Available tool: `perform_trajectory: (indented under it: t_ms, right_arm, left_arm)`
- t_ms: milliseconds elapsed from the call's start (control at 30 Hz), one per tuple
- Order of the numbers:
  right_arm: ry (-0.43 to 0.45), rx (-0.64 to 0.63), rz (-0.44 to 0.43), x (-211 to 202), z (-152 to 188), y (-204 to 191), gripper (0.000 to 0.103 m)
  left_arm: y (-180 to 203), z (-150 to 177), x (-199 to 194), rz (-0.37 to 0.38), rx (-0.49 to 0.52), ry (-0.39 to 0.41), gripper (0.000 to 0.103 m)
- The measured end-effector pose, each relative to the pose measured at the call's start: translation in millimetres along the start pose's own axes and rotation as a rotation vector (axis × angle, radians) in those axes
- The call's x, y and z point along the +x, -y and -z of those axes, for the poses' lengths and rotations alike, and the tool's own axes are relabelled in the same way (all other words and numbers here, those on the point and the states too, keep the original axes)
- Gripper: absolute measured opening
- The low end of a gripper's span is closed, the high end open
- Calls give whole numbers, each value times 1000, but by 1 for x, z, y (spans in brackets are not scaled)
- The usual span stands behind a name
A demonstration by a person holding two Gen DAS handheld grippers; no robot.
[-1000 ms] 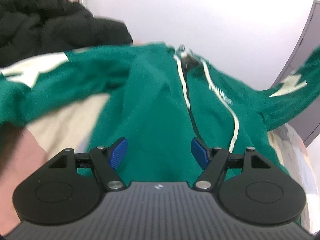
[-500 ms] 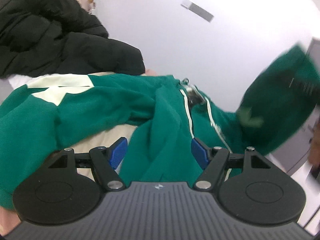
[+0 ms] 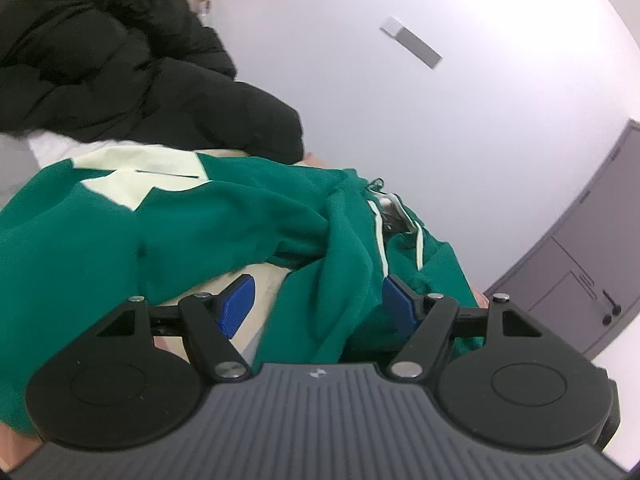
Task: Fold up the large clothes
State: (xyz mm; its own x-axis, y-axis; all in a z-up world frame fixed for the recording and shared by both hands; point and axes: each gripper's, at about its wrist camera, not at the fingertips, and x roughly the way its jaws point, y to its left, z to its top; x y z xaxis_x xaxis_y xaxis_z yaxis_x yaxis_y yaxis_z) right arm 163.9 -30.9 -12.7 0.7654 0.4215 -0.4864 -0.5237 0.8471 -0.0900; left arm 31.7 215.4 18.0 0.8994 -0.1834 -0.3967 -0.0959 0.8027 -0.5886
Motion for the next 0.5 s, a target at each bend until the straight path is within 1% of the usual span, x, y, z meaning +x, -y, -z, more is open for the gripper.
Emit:
perform_trajectory:
  t_ms: [33,67,100,167,267,333,400,500]
  right_arm:
    - [-5,4,-22,-2,0,0,38]
    - [-4,7,-44,-5,-2,0,49]
    - [-5,5,-60,-10,3,-2,56]
    - [-35,5,-96,-23,7,2,60]
    - [-77,21,-153,-36,18,2,60]
    - [-86,29,-165,-50,30,6,60]
    - [-98,72,-171,-59,45,8,67]
    - [-106,141,-191,-72,60,14,69]
  left_arm:
    - [1,0,1,10,5,3,75]
    - [3,0,0,21,13,6,75]
    - [5,0,0,30,21,7,75]
    - [11,2,-2,50,42,8,75]
    - [24,8,-4,70,88,-2,75]
    - [35,14,-5,72,129,-8,75]
    - [43,21,-4,82,161,-26,74]
    - [52,32,-1,93,186,-71,74]
